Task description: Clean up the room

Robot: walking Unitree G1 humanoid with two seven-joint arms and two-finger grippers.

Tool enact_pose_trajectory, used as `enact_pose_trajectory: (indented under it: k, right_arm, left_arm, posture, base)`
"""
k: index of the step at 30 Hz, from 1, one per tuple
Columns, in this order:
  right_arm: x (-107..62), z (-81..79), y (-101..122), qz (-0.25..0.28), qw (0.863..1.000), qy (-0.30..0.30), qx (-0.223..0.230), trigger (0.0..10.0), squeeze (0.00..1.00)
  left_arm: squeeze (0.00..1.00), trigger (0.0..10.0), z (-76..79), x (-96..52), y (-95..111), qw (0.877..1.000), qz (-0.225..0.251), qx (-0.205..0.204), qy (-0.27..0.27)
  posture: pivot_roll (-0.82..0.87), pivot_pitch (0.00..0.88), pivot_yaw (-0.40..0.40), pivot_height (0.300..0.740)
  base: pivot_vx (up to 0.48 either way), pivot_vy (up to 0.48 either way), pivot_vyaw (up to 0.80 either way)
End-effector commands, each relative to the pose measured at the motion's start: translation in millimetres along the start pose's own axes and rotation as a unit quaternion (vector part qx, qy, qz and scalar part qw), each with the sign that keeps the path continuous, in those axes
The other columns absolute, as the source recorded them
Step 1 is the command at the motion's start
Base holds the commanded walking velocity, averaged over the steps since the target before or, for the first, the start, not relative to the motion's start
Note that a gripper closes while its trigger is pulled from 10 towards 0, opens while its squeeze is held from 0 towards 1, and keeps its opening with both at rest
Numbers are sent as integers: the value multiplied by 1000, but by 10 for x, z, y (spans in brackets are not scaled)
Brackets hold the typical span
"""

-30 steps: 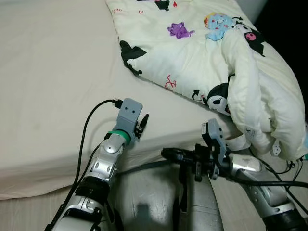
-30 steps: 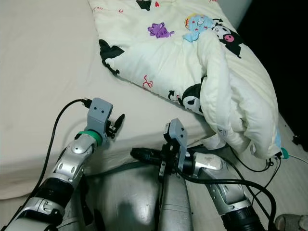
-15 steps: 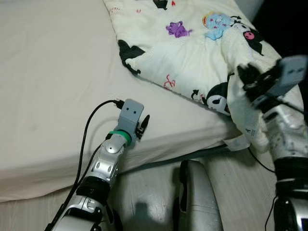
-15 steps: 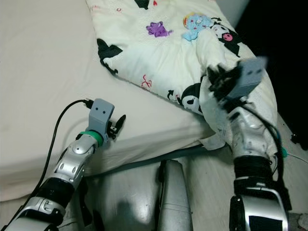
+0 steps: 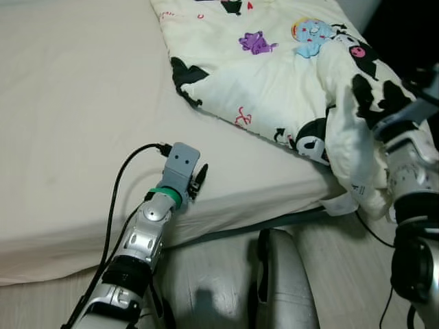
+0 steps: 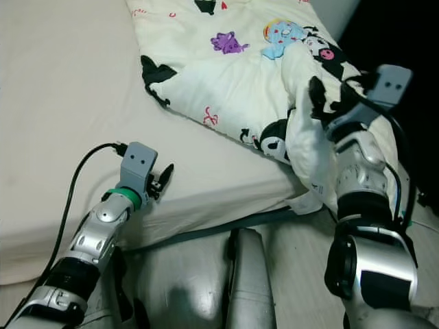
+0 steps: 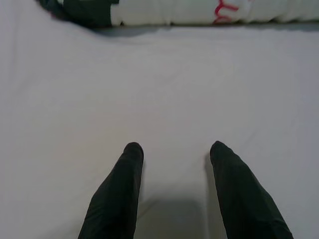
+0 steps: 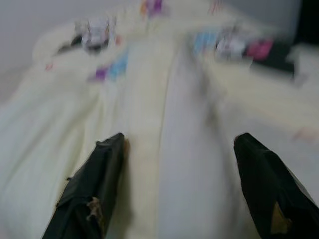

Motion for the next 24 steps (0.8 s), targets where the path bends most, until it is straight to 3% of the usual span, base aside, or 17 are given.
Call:
enact_pose_trajectory:
  k: [1, 4, 10, 11, 24]
  right_arm:
    - [-16, 19, -170, -45, 999, -6, 16, 10000, 0]
    - [-11, -6, -225, -63, 997, 2, 33, 10000, 0]
    - [14, -76, -292, -88, 996, 22, 24, 10000, 0]
    - [19, -99, -305, -93, 995, 30, 26, 0, 0]
    - [0, -176, -437, -135, 988, 70, 35, 0, 0]
  left_arm:
    - [0, 10000, 2, -35, -57, 1000, -11, 0, -1]
    - [0, 10000, -12, -36, -56, 1000, -11, 0, 0]
    - [0, 10000, -31, -37, -48, 1000, -11, 2, 5]
    - [0, 10000, -31, -34, -45, 1000, -11, 1, 5]
    - [0, 10000, 1, -12, -16, 1000, -9, -4, 5]
  posture:
    - [-19, 160, 48, 496]
    - [-17, 157, 48, 496]
    - [-9, 147, 48, 496]
    - [-12, 144, 49, 496]
    - [-41, 149, 44, 496]
  base:
    - [0, 0, 0]
    - [0, 0, 0]
    - [0, 0, 0]
    - [0, 0, 0]
    - [0, 0, 0]
Point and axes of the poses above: a point about 5 cm out from each wrist's last joint towards the gripper, its own x axis pointing out of the wrist towards the gripper, its own y axis along the axis of the wrist's last joint, z = x × y, the point moved 1 cm from there along x, pointing out of the wrist towards the gripper, and after that the axes turned 7 degrees about x, right-handed, at the moved point
